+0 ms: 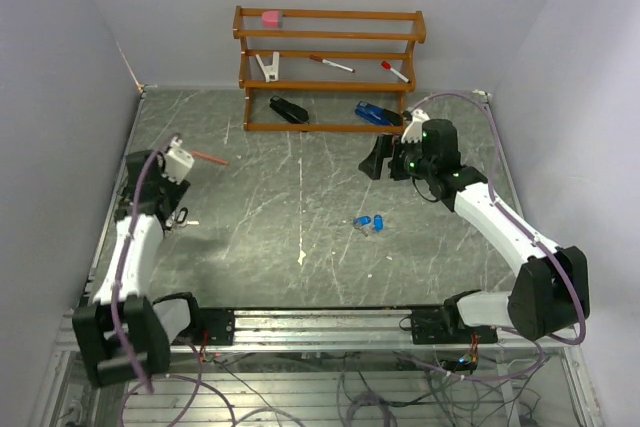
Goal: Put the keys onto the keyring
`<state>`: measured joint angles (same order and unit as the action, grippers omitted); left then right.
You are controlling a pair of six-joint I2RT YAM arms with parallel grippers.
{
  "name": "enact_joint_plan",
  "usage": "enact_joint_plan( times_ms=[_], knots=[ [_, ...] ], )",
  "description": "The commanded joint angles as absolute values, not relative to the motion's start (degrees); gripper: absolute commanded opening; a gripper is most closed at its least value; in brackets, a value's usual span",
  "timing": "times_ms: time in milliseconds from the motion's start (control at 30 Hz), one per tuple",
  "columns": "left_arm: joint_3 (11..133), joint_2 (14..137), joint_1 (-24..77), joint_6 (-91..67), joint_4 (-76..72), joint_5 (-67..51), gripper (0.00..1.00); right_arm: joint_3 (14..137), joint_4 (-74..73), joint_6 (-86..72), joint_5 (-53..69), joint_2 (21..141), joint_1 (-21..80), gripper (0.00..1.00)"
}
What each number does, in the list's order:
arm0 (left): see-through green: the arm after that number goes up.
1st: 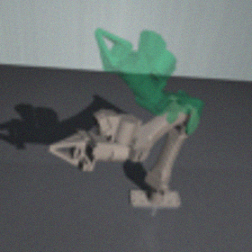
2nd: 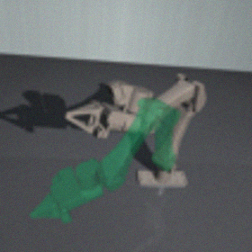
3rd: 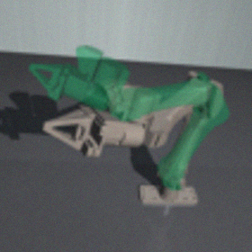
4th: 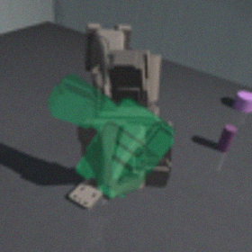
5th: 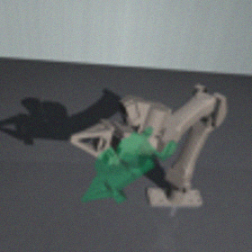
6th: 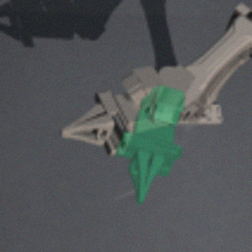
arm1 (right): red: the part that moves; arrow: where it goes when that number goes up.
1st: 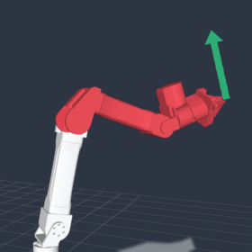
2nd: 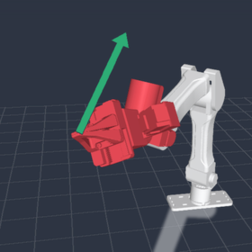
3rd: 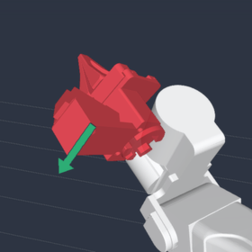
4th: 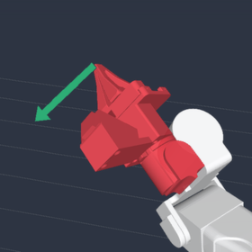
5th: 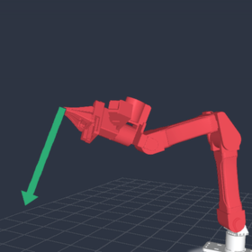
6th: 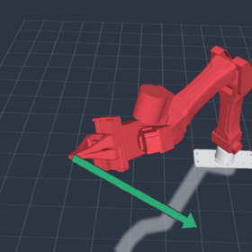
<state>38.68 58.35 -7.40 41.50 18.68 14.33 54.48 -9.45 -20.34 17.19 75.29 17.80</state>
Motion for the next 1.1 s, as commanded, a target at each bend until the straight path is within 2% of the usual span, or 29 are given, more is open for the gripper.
enact_joint_plan(
  times_ms=[0,67,133,300,533,667,800,1067],
  knots=[
    [46.8,70.2,-21.2,44.1,16.0,2.5,0.78,52.8,-12.1,-16.2,19.4,73.2,19.1,0.93],
    [51.4,76.3,-25.6,44.4,19.1,-1.5,0.68,52.4,-12.2,-15.8,19.9,73.0,19.2,0.87],
    [55.0,79.9,-27.6,44.9,21.8,-4.8,0.64,52.2,-12.2,-15.8,20.1,73.3,19.6,0.81],
    [54.5,78.9,-27.7,44.4,20.2,-10.5,0.68,52.4,-11.6,-15.6,20.0,75.0,20.2,0.74],
    [54.6,83.2,-26.6,41.7,23.3,-10.8,0.67,55.8,-13.4,-14.6,19.8,78.9,20.7,0.67],
    [52.9,83.4,-21.9,41.1,24.5,-7.1,0.64,60.1,-14.8,-14.8,19.9,81.5,21.5,0.62],
    [50.5,78.3,-22.9,40.6,26.8,-4.7,0.62,61.6,-16.1,-15.1,19.0,82.4,22.9,0.59],
    [36.9,60.9,-29.5,56.8,26.1,-2.6,0.63,63.4,-17.2,-15.0,18.0,85.3,27.3,0.58]
  ],
)
